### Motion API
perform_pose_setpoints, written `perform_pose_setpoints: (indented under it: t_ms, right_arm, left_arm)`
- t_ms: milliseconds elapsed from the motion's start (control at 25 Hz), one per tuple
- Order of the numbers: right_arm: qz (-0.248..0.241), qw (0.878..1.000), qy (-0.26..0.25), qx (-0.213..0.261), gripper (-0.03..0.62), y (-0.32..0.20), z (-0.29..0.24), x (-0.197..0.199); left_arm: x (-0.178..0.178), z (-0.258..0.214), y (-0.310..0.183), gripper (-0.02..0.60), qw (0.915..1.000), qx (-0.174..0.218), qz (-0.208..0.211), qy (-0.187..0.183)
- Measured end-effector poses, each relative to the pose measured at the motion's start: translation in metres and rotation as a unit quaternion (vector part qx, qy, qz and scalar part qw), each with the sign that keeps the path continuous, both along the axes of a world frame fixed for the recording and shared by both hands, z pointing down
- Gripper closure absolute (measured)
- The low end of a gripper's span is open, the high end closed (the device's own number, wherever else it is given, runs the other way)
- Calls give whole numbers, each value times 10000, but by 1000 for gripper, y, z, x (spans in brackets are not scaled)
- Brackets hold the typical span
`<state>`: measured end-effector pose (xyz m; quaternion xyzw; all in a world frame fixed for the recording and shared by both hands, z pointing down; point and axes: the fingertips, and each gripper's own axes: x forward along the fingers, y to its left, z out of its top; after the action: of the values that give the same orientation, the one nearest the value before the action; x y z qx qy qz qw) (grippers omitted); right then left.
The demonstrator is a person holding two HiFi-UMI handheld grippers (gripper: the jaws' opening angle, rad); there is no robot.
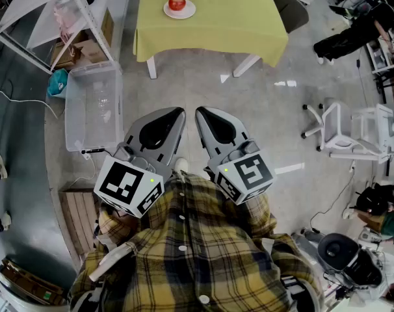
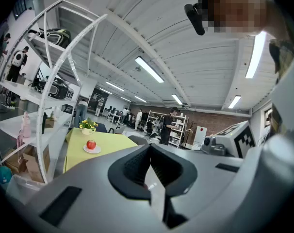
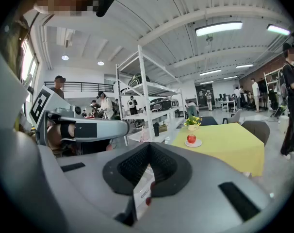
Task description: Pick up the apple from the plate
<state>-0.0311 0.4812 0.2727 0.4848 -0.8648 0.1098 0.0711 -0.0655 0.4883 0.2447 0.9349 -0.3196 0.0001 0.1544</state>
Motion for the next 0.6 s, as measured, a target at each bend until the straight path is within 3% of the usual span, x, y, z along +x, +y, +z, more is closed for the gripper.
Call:
perform_pose_setpoints:
  t_ms: [600]
  right_arm:
    - [-74, 10000, -60, 2, 597, 4, 0, 16]
  left_arm:
    - [16, 1, 3, 575, 9999, 41, -66, -74]
